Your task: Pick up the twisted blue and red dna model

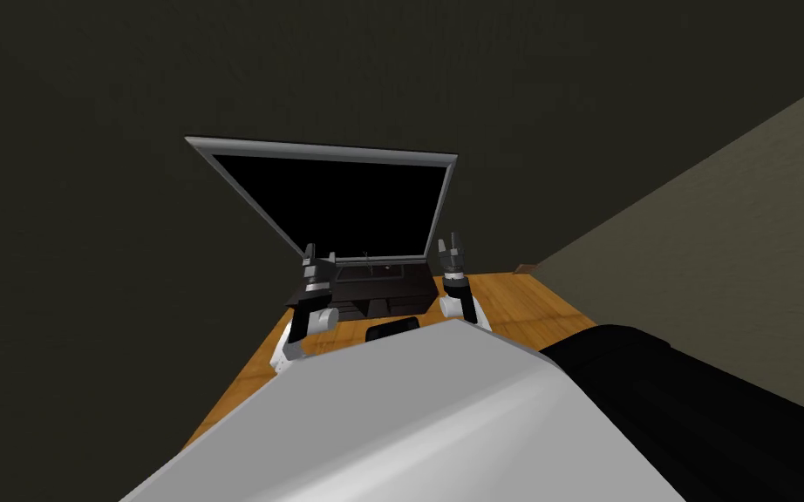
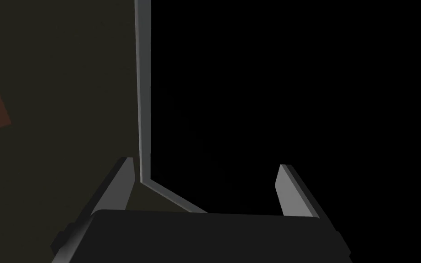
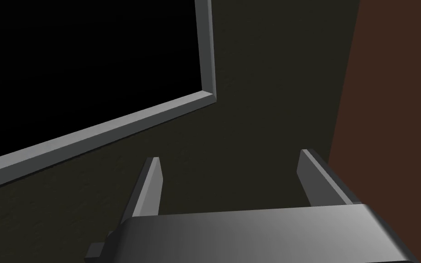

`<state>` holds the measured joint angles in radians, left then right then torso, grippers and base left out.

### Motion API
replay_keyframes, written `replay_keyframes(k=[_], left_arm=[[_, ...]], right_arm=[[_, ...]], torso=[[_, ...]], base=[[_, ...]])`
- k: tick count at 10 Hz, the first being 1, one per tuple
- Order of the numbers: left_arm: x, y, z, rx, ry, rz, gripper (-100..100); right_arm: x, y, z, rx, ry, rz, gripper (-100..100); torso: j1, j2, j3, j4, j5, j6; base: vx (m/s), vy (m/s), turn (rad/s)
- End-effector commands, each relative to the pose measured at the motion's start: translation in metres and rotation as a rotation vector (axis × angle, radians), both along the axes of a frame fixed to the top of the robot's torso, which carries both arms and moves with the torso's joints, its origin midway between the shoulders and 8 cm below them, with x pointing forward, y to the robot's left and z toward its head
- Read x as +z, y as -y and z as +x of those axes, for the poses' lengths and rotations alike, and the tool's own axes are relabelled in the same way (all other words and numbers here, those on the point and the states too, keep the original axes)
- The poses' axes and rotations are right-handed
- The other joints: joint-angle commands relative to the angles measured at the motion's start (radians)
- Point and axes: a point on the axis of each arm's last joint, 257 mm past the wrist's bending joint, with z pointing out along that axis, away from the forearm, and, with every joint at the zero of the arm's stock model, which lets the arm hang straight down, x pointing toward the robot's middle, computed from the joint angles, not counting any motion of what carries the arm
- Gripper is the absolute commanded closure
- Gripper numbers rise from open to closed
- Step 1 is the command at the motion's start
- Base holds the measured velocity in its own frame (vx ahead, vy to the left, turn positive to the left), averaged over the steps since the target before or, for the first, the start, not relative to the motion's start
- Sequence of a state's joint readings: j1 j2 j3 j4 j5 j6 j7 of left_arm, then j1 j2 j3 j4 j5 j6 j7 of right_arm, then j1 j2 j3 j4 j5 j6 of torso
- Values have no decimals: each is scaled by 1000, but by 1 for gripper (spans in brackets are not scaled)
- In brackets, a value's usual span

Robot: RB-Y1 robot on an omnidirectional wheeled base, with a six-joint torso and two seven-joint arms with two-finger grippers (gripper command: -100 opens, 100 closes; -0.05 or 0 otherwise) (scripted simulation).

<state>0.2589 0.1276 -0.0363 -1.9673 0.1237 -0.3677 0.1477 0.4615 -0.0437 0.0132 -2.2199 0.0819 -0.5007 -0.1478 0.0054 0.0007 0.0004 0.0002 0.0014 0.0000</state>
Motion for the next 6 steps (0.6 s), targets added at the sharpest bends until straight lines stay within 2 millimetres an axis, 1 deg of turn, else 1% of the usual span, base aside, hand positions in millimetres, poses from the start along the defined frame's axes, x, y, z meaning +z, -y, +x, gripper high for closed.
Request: replay_keyframes(k=[1, 2, 3, 4, 5, 6], left_arm=[[-15, -1, 17, -16, -49, -40, -100], [-22, -2, 29, -32, -78, -76, -100], [-29, -3, 32, -30, -92, -76, -100], [-35, -2, 45, -47, -120, -114, -100], [-42, -3, 46, -45, -134, -115, -100], [-48, -2, 60, -62, -165, -154, -100]], right_arm=[[0, 0, 0, 0, 0, 0, 0], [0, 0, 0, 0, 0, 0, 0], [0, 0, 0, 0, 0, 0, 0], [0, 0, 0, 0, 0, 0, 0], [0, 0, 0, 0, 0, 0, 0], [0, 0, 0, 0, 0, 0, 0]], torso=[[0, 0, 0, 0, 0, 0], [-1, 0, 0, 0, 0, 0], [1, 0, 0, 0, 0, 0], [0, 0, 0, 0, 0, 0], [-1, 0, 0, 0, 0, 0], [-2, 0, 0, 0, 0, 0]], base=[[-23, 67, 50], [-24, 102, 63], [-15, 74, 10], [-19, 63, 42], [-14, 54, 20], [-5, 79, 43]])
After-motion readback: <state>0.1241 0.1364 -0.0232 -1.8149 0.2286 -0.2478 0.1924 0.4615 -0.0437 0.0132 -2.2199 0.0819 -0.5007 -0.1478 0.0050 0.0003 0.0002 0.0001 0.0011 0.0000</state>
